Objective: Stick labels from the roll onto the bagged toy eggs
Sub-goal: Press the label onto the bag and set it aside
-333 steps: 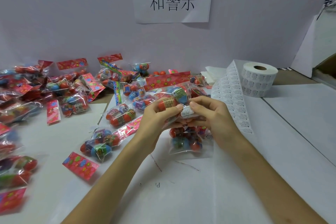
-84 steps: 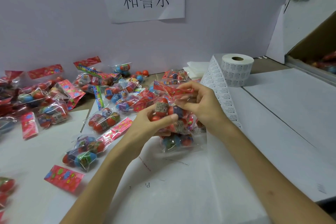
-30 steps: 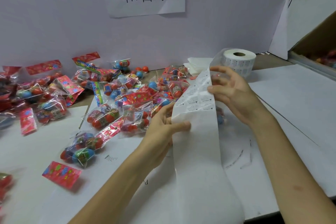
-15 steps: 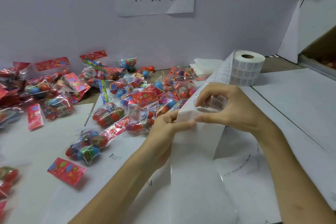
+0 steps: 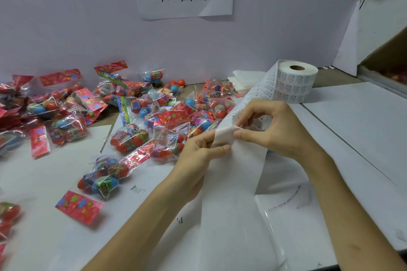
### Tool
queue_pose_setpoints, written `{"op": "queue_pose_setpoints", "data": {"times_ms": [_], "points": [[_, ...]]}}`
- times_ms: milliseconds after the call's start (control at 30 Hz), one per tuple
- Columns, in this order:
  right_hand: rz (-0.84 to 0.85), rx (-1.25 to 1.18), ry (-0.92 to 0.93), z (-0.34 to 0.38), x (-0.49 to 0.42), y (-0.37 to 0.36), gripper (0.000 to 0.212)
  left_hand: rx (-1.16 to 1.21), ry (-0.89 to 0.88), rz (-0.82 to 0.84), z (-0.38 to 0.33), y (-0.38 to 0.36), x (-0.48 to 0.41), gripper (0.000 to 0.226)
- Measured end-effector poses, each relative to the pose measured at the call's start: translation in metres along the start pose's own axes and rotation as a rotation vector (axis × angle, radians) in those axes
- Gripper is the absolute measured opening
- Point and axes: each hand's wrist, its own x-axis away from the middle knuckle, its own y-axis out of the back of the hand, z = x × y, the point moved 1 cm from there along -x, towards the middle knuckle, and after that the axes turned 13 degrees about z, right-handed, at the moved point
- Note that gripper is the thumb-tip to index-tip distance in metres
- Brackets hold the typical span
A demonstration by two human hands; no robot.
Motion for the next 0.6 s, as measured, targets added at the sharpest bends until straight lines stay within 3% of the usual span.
{"op": "queue_pose_setpoints", "data": {"times_ms": [267, 433, 600], "points": [[-0.009, -0.115, -0.007, -0.002, -0.001, 0.003, 0.025, -0.065, 0.024, -0.032, -0.004, -0.002, 0.001, 0.039], [-0.026, -0.173, -0.008, -0.002, 0.0, 0.004, 0.015, -0.083, 0.024, -0.029, -0.006, -0.002, 0.002, 0.04], [-0.274, -0.209, -0.073, -0.014, -0.001, 0.015, 0.016, -0.101, 0.029, -0.002, -0.006, -0.001, 0.002, 0.05]]}}
